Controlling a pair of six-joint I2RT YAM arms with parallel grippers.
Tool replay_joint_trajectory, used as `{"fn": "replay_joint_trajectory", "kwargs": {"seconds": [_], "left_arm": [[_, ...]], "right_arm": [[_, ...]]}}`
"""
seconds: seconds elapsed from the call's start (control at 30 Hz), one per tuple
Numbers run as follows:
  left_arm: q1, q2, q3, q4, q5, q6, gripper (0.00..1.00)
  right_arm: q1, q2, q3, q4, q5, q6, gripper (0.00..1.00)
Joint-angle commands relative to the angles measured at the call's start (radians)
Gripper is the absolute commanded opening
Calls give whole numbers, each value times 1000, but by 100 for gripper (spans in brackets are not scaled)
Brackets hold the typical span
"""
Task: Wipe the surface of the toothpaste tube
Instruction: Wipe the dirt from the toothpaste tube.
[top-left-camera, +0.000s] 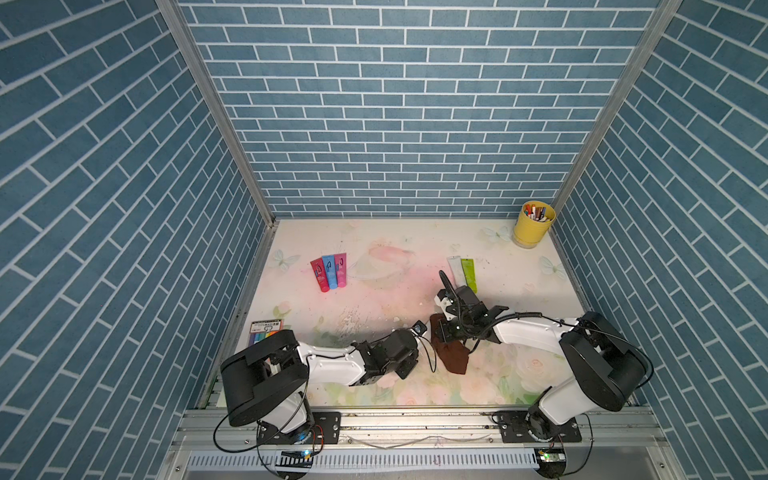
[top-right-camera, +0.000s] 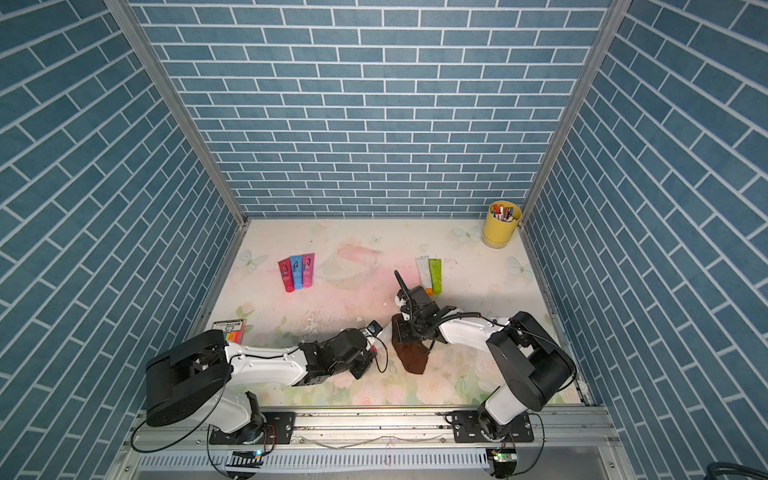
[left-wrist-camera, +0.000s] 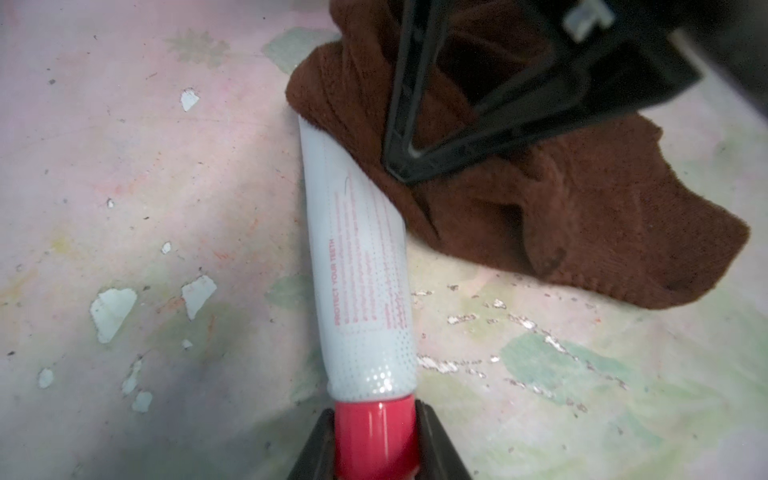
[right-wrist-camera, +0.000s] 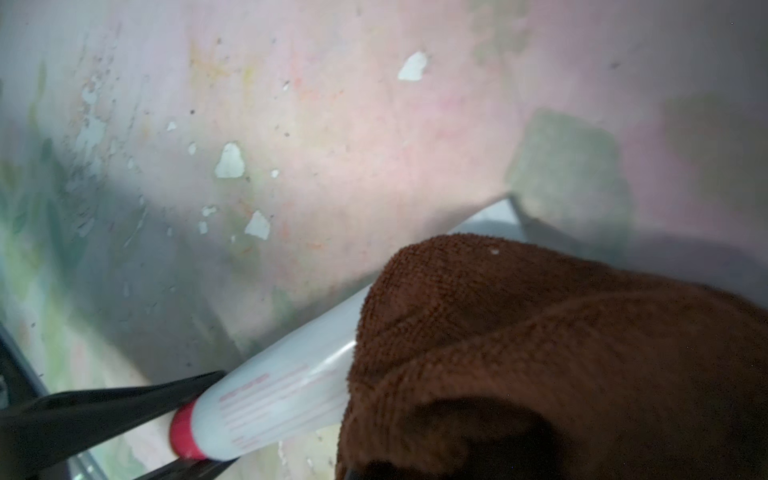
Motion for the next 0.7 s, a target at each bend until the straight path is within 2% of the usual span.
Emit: {"fn": "replay_joint_trajectory", "kwargs": {"seconds": [0.0, 0.23, 0.5, 0.67], "left_arm": [[-3, 35, 27, 41, 52, 22, 6], [1, 26, 21, 47, 61, 23, 6], [2, 8, 8, 53, 70, 26, 4], [2, 3, 6, 56, 75, 28, 3]], "right_arm": [[62, 38, -8, 33, -199, 38, 0], [92, 7, -22, 67, -241, 40, 0], [84, -33, 27, 39, -109, 44, 0], [81, 2, 83, -7, -60, 22, 0]]}}
